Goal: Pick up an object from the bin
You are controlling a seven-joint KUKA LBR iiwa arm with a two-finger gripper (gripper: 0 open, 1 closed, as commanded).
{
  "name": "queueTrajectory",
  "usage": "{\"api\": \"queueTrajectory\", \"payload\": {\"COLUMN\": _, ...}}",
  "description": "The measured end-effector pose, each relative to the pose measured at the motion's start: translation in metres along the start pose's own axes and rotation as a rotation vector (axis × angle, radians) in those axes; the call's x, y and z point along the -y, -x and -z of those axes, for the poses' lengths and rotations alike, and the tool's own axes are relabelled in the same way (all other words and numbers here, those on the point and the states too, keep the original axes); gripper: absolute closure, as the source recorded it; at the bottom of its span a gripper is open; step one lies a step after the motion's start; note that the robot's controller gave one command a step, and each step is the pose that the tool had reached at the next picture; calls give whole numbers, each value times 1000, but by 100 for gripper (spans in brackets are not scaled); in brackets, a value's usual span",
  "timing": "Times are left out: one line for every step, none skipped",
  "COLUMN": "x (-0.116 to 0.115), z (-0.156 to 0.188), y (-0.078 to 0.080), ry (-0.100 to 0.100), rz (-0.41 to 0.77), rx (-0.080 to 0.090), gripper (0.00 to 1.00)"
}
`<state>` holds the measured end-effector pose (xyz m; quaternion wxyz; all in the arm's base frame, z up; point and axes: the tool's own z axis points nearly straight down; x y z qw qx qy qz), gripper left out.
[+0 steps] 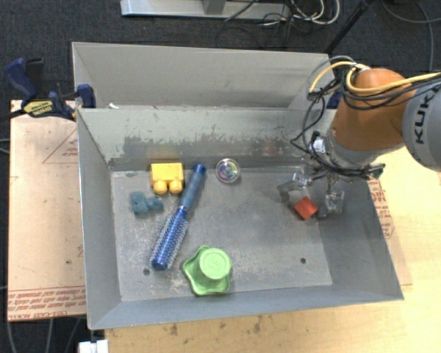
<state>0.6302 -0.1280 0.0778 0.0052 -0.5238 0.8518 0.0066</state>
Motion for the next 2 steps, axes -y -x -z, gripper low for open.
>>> {"api": "queueTrajectory", "payload": {"x": 1, "z": 0, "y": -2, "ry": -4, "rz": -2, "rx": -1, "gripper": 100}}
{"api": "queueTrajectory", "payload": {"x": 17, "z": 182, "y": 10, "ry": -17, "rz": 148, "rx": -11, "gripper": 100}}
